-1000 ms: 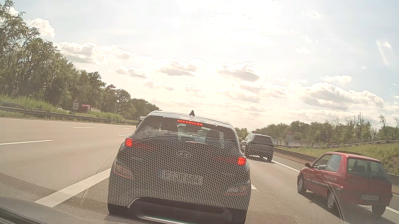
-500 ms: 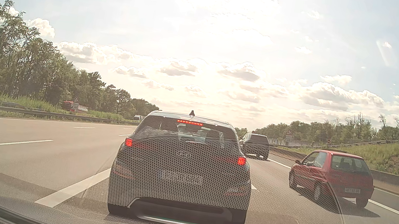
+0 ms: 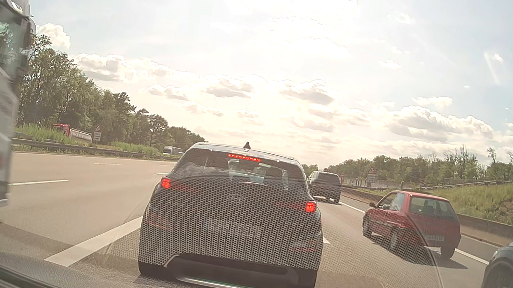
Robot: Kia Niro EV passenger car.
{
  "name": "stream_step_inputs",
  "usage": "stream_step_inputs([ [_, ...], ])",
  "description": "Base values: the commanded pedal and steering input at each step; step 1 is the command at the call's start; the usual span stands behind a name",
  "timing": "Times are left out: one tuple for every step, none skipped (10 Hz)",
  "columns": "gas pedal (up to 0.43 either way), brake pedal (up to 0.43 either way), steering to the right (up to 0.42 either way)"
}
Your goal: Follow the waypoints while adhering to traffic rules and regulations
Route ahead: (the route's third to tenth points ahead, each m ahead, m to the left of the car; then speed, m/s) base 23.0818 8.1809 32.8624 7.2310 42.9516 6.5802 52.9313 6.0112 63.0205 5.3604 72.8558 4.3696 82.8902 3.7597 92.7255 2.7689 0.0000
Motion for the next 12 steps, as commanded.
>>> stream_step_inputs([
  [0.000,0.287,0.000],
  [0.000,0.287,0.000],
  [0.000,0.287,0.000],
  [0.000,0.287,0.000],
  [0.000,0.287,0.000],
  [0.000,0.287,0.000],
  [0.000,0.280,0.000],
  [0.000,0.274,0.000],
  [0.000,0.274,0.000],
  [0.000,0.274,0.000],
  [0.000,0.274,0.000],
  [0.000,0.274,0.000],
])
